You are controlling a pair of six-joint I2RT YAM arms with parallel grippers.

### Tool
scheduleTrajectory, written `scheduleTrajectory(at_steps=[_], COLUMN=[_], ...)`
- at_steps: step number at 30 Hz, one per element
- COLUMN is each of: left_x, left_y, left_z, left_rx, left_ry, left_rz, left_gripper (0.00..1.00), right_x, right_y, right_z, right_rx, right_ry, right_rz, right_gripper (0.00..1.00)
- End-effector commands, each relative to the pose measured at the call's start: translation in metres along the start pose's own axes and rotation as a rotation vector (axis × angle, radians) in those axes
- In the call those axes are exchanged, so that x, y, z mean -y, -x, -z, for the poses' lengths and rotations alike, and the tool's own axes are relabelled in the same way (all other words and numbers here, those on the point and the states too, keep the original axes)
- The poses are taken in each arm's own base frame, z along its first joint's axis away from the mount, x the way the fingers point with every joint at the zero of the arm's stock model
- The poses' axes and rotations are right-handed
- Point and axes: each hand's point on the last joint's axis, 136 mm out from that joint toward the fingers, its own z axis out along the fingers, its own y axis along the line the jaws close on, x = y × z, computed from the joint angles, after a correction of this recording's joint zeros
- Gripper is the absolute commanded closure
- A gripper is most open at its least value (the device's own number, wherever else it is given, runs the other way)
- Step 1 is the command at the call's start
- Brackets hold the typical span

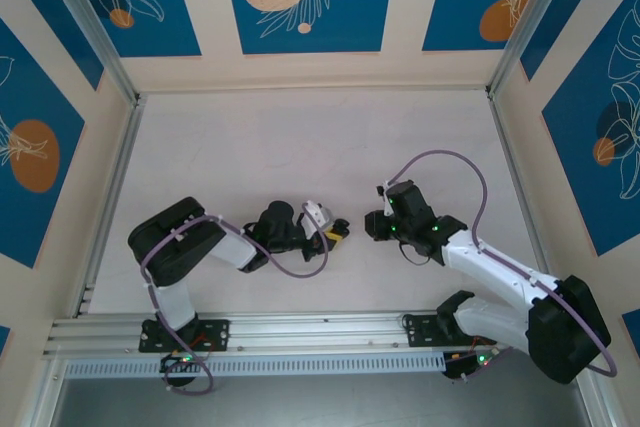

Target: Insert wireless bluetooth earbuds into charging case

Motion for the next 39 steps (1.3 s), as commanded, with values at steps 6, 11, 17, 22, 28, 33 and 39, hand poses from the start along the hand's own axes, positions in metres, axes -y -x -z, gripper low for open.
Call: scheduleTrajectory(at_steps=[6,11,17,22,28,33,39], left_x=[0.008,0.010,0.012,0.013,0.014,0.014,0.015], left_y=[0.022,0.030,0.038,0.043,0.047,0.052,0.056], left_z=[-0.007,-0.006,-0.004,-0.002,-0.001,0.001,0.003], left_rx=[0.071,0.099,0.127,0.142,0.155,0.167,0.178], left_ry=[-0.044,-0.057,-0.068,-0.072,-0.072,-0.069,-0.072], left_rz=[-0.007,-0.004,-0.005,-0.003,0.003,0.001,-0.002], left_gripper=[0.78,0.78,0.77,0.77,0.77,0.77,0.77], right_x=[-0.024,-0.037,-0.046,-0.052,-0.057,-0.056,-0.055], right_y=[0.013,0.014,0.015,0.015,0.012,0.010,0.012], right_z=[0.011,0.015,0.013,0.010,0.008,0.005,0.004], right_rx=[0.157,0.190,0.192,0.187,0.180,0.174,0.181], right_ry=[0.135,0.216,0.254,0.277,0.289,0.279,0.270], right_rz=[0.087,0.105,0.121,0.132,0.153,0.161,0.164], right_gripper=[0.77,0.77,0.77,0.77,0.77,0.77,0.77])
